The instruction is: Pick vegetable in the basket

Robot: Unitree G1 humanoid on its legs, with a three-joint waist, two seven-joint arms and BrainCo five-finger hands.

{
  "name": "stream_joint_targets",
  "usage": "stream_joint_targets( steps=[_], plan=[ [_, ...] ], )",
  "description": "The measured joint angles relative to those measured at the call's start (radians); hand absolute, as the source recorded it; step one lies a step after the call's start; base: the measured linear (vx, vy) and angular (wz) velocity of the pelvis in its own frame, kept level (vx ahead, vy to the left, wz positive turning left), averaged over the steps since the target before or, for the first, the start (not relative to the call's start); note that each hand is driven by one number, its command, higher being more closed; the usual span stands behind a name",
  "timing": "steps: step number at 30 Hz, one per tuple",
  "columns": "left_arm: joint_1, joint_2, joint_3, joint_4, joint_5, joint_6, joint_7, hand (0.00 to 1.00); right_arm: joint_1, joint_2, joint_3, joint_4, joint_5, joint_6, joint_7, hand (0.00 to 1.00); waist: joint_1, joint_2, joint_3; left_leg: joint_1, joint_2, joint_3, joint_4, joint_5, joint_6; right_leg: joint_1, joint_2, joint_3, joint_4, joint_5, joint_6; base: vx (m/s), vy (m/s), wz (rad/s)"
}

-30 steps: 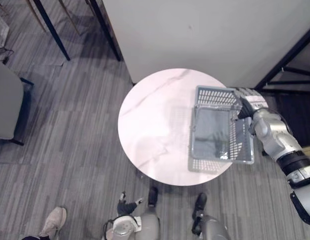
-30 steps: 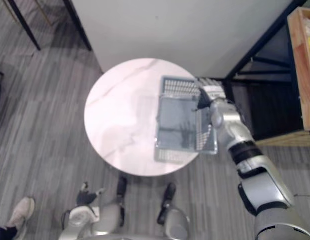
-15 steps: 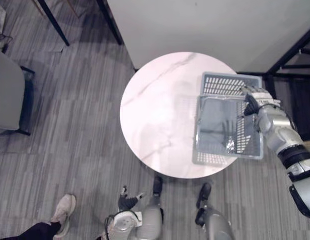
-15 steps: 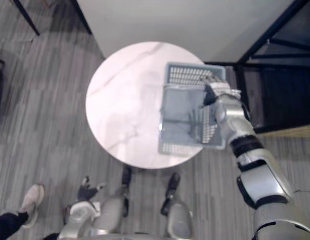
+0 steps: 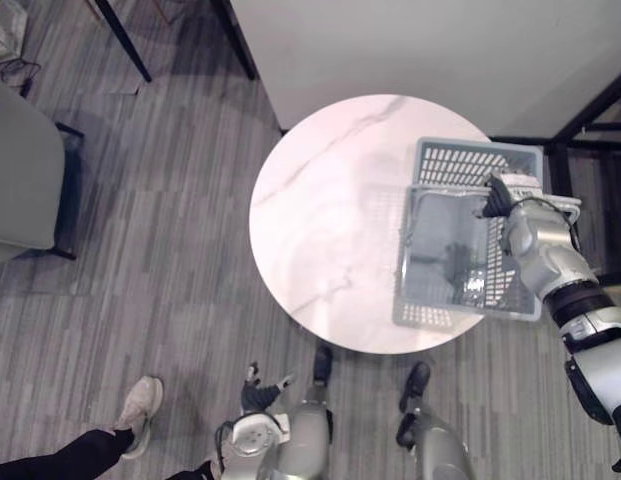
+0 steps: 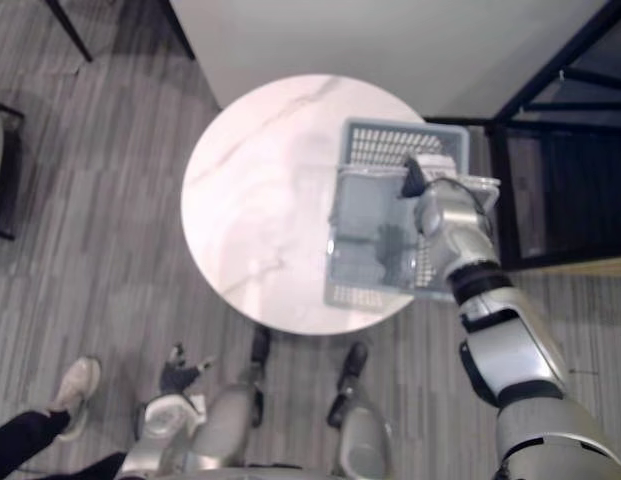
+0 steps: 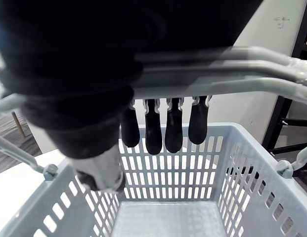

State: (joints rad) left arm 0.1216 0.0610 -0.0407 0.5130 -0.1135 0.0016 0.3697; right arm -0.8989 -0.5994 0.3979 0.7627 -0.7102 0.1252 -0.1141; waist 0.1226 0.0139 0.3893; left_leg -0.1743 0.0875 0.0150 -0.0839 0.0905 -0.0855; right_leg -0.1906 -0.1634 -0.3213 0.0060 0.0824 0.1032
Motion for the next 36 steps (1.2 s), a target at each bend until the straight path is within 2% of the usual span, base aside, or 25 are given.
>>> stream_joint_targets(
  steps=[13, 18, 19, 21, 23, 25, 28, 29, 32, 36],
  plan=[
    [-0.004, -0.001, 0.001, 0.0, 0.005, 0.008, 0.004, 0.0, 0.003, 0.041, -0.04, 0.054, -0.043, 0.018, -0.009, 1.0, 0.017, 0.0, 0.0, 0.013, -0.002, 0.001, 0.008, 0.003, 0.002, 0.005, -0.007, 0.003, 0.026, -0.001, 0.0, 0.0, 0.001, 0.0],
    [-0.004, 0.007, 0.001, 0.053, 0.031, 0.042, 0.001, 0.0, 0.119, 0.06, -0.045, -0.111, -0.066, 0.018, -0.005, 1.0, 0.013, -0.005, -0.002, 0.055, 0.0, 0.031, -0.008, 0.004, 0.003, 0.021, -0.003, 0.031, 0.028, -0.001, 0.0, 0.0, 0.012, -0.13],
    [-0.004, 0.008, 0.003, 0.068, 0.035, 0.047, -0.004, 0.0, 0.13, 0.061, -0.045, -0.135, -0.066, 0.016, -0.004, 1.0, 0.008, -0.006, -0.003, 0.058, 0.001, 0.034, -0.008, 0.004, 0.003, 0.022, -0.003, 0.034, 0.028, -0.001, 0.0, 0.0, 0.012, -0.18],
    [-0.018, 0.029, 0.01, 0.109, 0.059, 0.064, -0.026, 0.0, 0.174, 0.068, -0.045, -0.246, -0.065, 0.009, 0.015, 1.0, -0.022, -0.011, -0.005, 0.084, 0.007, 0.048, -0.009, 0.002, 0.001, 0.041, 0.005, 0.048, 0.025, -0.001, 0.0, 0.0, 0.002, -0.18],
    [-0.02, 0.035, 0.022, 0.133, 0.067, 0.069, -0.031, 0.0, 0.211, 0.068, -0.045, -0.313, -0.062, -0.003, 0.021, 1.0, -0.035, -0.02, -0.013, 0.103, 0.013, 0.063, -0.01, -0.003, -0.003, 0.054, 0.008, 0.062, 0.019, -0.001, 0.0, 0.0, 0.003, -0.27],
    [-0.022, 0.051, 0.038, 0.163, 0.081, 0.075, -0.042, 0.0, 0.278, 0.066, -0.046, -0.404, -0.048, -0.008, 0.031, 1.0, -0.05, -0.04, -0.033, 0.119, 0.019, 0.083, -0.01, -0.007, -0.009, 0.06, 0.016, 0.081, 0.011, -0.001, -0.001, 0.01, 0.007, -0.29],
    [-0.022, 0.087, 0.061, 0.25, 0.098, 0.095, -0.057, 0.0, 0.435, 0.063, -0.044, -0.51, -0.012, -0.037, 0.039, 1.0, -0.079, -0.074, -0.1, 0.14, 0.033, 0.11, -0.01, -0.019, -0.021, 0.073, 0.032, 0.104, -0.006, -0.001, -0.001, 0.03, -0.004, -0.25],
    [-0.021, 0.092, 0.068, 0.263, 0.098, 0.097, -0.061, 0.0, 0.455, 0.061, -0.044, -0.526, -0.005, -0.042, 0.041, 1.0, -0.083, -0.077, -0.102, 0.151, 0.035, 0.117, -0.01, -0.022, -0.021, 0.08, 0.036, 0.111, -0.007, -0.001, 0.0, 0.02, -0.003, -0.31],
    [-0.009, 0.099, 0.089, 0.347, 0.123, 0.12, -0.073, 0.0, 0.563, 0.014, -0.044, -0.602, 0.016, -0.065, 0.054, 1.0, -0.095, -0.071, -0.143, 0.176, 0.039, 0.151, -0.01, -0.036, -0.026, 0.092, 0.043, 0.14, -0.024, 0.001, 0.002, 0.0, 0.012, -0.36],
    [0.015, 0.094, 0.095, 0.434, 0.144, 0.141, -0.109, 0.0, 0.68, -0.042, -0.049, -0.641, 0.022, -0.083, 0.079, 1.0, -0.121, -0.044, -0.183, 0.183, 0.041, 0.165, -0.01, -0.042, -0.028, 0.092, 0.047, 0.151, -0.028, 0.001, 0.002, 0.0, 0.009, -0.09]
  ],
)
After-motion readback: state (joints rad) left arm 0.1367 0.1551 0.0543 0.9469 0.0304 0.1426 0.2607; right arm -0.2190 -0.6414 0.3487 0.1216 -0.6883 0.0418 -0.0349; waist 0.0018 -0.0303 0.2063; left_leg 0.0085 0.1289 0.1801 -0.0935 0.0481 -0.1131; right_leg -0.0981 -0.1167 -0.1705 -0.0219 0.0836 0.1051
